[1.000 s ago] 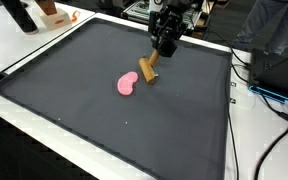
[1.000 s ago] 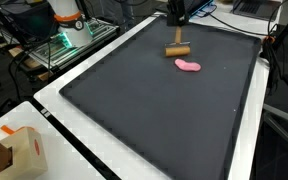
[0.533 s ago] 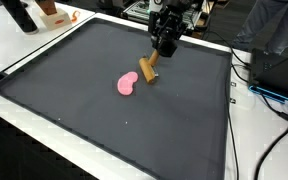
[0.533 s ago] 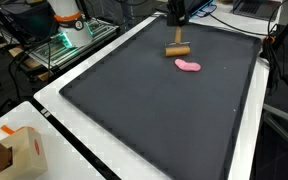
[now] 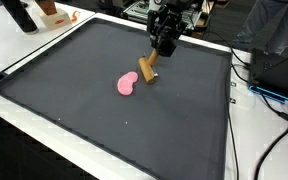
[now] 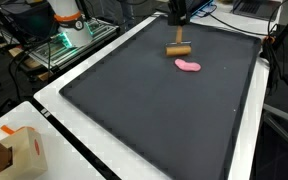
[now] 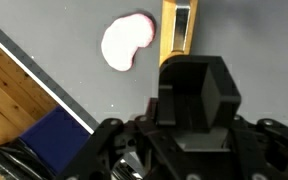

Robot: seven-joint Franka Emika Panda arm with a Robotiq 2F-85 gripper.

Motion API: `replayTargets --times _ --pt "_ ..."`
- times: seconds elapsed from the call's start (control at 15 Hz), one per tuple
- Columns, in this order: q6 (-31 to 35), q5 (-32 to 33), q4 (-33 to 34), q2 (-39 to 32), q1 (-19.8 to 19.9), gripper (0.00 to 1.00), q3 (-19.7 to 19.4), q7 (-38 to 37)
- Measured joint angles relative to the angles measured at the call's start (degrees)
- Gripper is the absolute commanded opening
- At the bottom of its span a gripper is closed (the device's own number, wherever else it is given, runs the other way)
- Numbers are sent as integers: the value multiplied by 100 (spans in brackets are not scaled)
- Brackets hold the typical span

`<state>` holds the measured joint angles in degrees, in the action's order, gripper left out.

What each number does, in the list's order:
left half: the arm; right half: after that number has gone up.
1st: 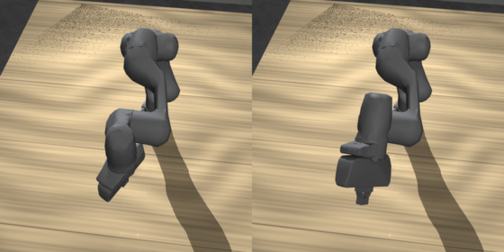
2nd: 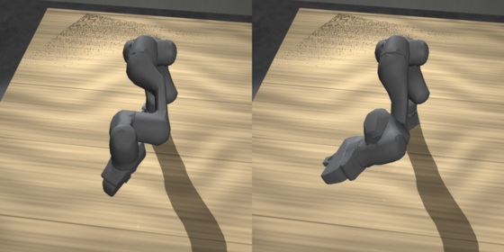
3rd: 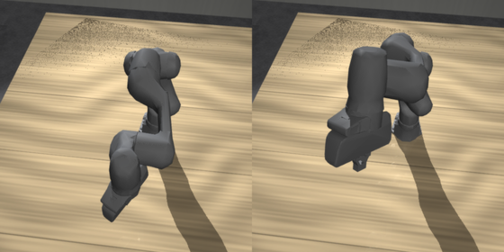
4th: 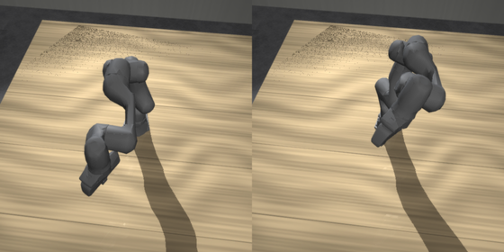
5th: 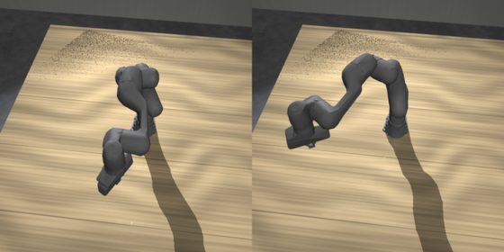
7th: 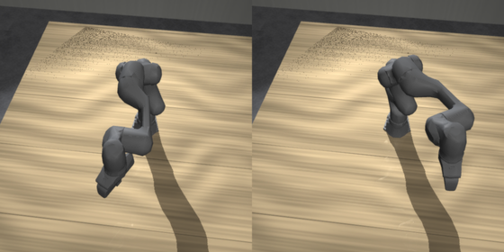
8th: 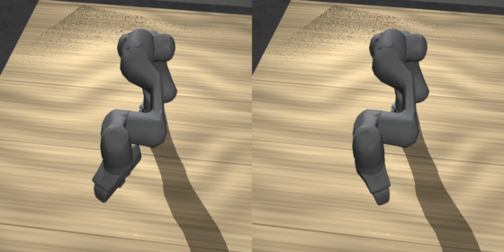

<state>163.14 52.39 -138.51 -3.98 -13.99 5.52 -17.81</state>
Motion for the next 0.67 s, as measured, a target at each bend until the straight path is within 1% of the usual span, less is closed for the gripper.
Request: replayTargets --times 0.27,0.4,0.53,0.67 --pt "1 -25 77 61 26 24 -3 47" --pt "3 -132 105 124 38 24 -3 191" --pt "3 -456 137 193 51 24 -3 527" --pt "3 -983 174 262 104 24 25 1061"
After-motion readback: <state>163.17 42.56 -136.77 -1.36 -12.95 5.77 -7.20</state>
